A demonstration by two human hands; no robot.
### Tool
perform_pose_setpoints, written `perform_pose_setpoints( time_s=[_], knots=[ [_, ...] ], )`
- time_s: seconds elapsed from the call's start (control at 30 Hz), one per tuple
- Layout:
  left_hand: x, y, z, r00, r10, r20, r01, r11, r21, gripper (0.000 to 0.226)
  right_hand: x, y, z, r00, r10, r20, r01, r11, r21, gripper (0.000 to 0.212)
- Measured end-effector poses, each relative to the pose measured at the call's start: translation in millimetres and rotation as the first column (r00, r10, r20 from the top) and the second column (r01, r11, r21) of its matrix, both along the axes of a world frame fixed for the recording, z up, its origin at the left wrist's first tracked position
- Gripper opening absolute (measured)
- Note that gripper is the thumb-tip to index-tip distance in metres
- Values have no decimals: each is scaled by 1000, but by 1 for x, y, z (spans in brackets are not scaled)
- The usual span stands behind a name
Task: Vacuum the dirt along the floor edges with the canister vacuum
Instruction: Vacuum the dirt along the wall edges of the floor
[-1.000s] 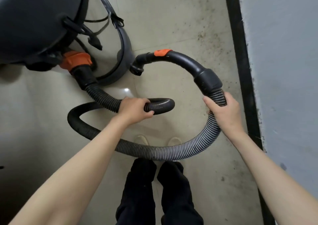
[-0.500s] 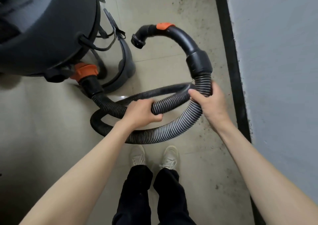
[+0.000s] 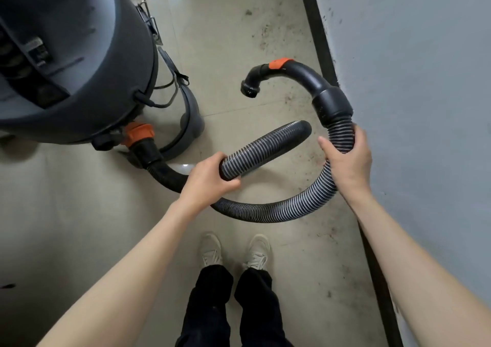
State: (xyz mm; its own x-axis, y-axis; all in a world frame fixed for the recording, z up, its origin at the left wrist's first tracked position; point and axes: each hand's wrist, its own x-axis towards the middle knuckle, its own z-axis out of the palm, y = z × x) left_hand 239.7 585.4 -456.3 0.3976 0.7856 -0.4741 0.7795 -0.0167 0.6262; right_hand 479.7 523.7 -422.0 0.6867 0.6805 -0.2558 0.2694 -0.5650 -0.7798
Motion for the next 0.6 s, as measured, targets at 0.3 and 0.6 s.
perform_pose_setpoints(
  time_s=[0.3,0.6],
  knots=[
    [35,3,40,935,-297,-195,327,934,142,44,18,-17,48,900,-207,-385,222,975,-4,16],
    [50,-7,75,878,-456,-143,459,888,-13,47,45,-43,77,687,-281,-670,290,952,-101,25]
  ],
)
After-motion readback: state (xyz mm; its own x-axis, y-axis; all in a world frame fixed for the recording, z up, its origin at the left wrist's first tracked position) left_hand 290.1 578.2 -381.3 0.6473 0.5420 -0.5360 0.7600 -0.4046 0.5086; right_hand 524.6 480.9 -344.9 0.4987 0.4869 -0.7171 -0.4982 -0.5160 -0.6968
